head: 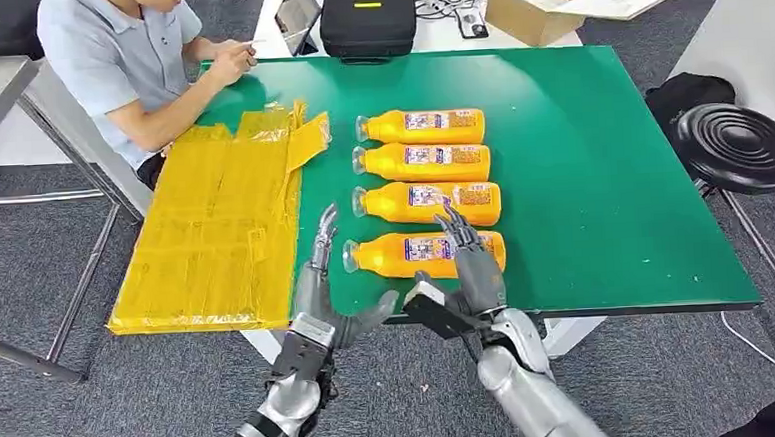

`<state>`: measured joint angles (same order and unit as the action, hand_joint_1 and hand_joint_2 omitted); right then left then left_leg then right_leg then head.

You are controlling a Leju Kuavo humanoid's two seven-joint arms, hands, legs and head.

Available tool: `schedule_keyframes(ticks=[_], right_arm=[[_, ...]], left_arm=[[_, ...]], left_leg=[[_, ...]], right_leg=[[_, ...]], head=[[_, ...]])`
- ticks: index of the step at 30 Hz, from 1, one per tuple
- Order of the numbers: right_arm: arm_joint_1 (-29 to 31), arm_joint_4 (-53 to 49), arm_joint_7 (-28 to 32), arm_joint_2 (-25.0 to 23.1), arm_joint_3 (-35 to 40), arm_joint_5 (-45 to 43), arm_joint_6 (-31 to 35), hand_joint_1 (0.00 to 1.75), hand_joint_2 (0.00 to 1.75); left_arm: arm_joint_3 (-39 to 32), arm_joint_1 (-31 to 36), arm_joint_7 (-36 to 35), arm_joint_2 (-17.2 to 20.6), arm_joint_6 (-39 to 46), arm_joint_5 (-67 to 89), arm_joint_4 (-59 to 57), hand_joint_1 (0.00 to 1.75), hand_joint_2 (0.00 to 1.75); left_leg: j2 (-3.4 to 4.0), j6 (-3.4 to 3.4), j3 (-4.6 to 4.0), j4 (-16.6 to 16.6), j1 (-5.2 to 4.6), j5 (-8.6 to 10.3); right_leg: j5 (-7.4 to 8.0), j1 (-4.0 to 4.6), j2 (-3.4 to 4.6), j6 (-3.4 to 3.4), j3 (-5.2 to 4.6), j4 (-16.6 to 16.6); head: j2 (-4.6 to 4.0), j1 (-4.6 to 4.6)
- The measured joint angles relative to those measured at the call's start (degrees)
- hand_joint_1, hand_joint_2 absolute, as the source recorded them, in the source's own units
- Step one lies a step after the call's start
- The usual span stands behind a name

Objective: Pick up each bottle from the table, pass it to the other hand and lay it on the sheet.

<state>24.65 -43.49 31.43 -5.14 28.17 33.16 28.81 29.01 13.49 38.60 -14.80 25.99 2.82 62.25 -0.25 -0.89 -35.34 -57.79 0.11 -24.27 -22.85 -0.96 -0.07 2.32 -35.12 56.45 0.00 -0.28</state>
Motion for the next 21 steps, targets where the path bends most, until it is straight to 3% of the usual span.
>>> schedule_keyframes(ticks=[8,16,21], right_arm=[[4.17,8.72,-2.74,0.04,-0.28,4.25,-0.19,0.0,0.0],[7.4,14.85,-16.12,1.57,3.91,20.62,1.66,0.0,0.0],[9.13,17.02,-19.74,2.78,6.82,26.54,0.68,0.0,0.0]], left_arm=[[0.92,0.61,0.02,-0.13,2.8,0.76,-0.87,0.0,1.75],[0.94,-1.0,0.07,0.07,4.61,2.1,3.69,0.0,1.75],[0.92,-2.52,0.07,0.53,4.48,2.45,7.05,0.0,1.75]], left_leg=[[-0.01,0.0,0.0,-0.01,0.0,0.01],[-0.02,0.0,-0.03,-0.01,0.0,0.0],[-0.04,0.0,-0.04,-0.01,-0.01,0.0]], right_leg=[[0.01,0.01,0.0,0.01,0.01,0.02],[0.0,0.0,-0.01,0.01,0.0,0.01],[0.01,-0.02,-0.01,0.02,0.01,0.0]], head=[[0.0,0.0],[0.0,0.0],[0.0,0.0]])
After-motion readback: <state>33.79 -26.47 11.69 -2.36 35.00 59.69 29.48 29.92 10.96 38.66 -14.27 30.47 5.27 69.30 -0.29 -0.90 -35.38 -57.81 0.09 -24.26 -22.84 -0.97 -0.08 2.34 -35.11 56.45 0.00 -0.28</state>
